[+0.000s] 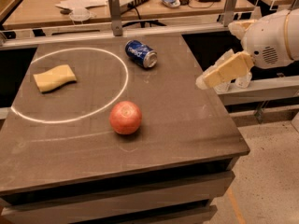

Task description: Move pepsi can near sponge

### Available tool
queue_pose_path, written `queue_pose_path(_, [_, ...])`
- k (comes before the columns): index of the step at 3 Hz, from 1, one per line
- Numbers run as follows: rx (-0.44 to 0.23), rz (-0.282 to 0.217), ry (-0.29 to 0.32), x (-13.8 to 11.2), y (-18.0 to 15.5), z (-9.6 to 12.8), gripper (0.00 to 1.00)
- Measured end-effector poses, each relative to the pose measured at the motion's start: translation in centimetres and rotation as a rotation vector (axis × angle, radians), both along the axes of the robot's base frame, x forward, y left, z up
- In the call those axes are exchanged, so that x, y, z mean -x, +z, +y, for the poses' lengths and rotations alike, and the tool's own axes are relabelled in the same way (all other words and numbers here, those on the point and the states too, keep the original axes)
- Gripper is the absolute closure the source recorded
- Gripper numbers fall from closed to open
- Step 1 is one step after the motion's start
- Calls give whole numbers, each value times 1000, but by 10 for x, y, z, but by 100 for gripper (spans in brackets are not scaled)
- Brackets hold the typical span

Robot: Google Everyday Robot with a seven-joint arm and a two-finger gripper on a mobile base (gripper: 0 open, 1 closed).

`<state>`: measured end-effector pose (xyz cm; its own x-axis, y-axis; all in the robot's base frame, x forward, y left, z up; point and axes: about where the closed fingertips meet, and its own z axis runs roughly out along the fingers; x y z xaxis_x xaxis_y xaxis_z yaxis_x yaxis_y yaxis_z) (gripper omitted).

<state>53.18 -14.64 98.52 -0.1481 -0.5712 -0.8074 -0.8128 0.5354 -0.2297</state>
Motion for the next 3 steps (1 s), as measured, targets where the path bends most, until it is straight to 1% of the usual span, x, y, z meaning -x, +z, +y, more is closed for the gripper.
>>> queue_pose_path(1, [0,0,0,0,0,0,0])
queue_pose_path(2, [-79,-60,-41,-37,-11,12,0])
queue_pose_path(3, [-161,-103,-77,-88,-34,27,0])
